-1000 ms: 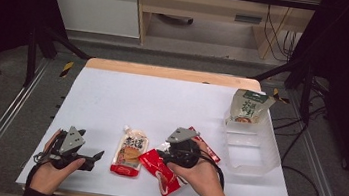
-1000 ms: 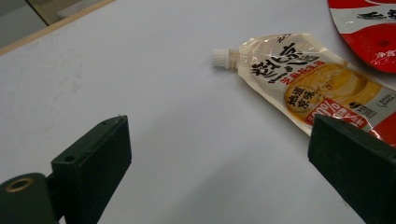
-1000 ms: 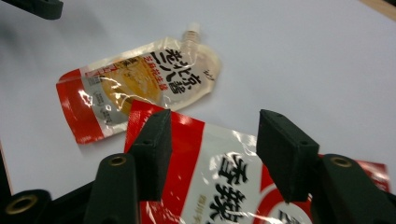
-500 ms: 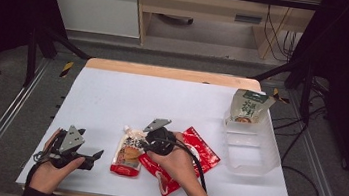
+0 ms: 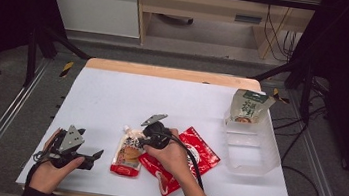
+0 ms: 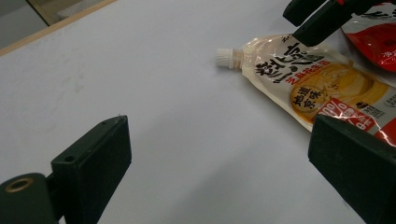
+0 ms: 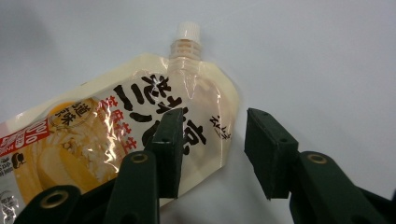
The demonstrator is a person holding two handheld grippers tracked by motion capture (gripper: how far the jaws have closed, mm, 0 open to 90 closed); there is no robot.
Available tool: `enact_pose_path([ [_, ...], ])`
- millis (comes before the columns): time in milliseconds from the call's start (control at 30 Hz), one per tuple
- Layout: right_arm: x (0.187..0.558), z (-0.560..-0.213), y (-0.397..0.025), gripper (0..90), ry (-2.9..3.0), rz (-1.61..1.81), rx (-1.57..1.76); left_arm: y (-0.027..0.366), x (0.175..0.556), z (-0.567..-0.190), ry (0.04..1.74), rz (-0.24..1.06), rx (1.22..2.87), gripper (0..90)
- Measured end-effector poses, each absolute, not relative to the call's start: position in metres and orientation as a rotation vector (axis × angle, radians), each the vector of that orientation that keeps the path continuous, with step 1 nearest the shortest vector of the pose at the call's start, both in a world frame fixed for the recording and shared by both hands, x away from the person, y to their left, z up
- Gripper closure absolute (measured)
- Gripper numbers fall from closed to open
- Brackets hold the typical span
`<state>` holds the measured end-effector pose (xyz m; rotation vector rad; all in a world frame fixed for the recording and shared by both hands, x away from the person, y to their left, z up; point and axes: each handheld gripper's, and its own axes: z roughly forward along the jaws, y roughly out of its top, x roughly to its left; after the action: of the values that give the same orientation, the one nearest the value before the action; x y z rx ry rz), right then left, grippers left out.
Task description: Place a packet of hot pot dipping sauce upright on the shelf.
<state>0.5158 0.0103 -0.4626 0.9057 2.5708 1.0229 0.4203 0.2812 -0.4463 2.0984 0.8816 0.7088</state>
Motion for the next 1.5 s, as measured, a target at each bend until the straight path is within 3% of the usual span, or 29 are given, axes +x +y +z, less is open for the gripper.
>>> enact_pose_path([
  [433, 0.521, -0.47, 0.012, 57.6, 2.613, 1.007, 0.91, 0.281, 0.42, -0.446, 0.879, 0.708, 2.103, 5.9],
  [633, 0.52, -0.471, 0.013, 65.4, 2.619, 1.014, 0.92, 0.281, 0.42, -0.446, 0.879, 0.708, 2.102, 5.9],
  [967, 0.514, -0.47, 0.017, 86.6, 2.621, 0.975, 0.907, 0.281, 0.421, -0.446, 0.877, 0.703, 2.105, 6.2],
  [1500, 0.5, -0.431, 0.03, 90.0, 2.546, 1.103, 0.765, 0.284, 0.42, -0.444, 0.88, 0.687, 2.091, 6.3],
])
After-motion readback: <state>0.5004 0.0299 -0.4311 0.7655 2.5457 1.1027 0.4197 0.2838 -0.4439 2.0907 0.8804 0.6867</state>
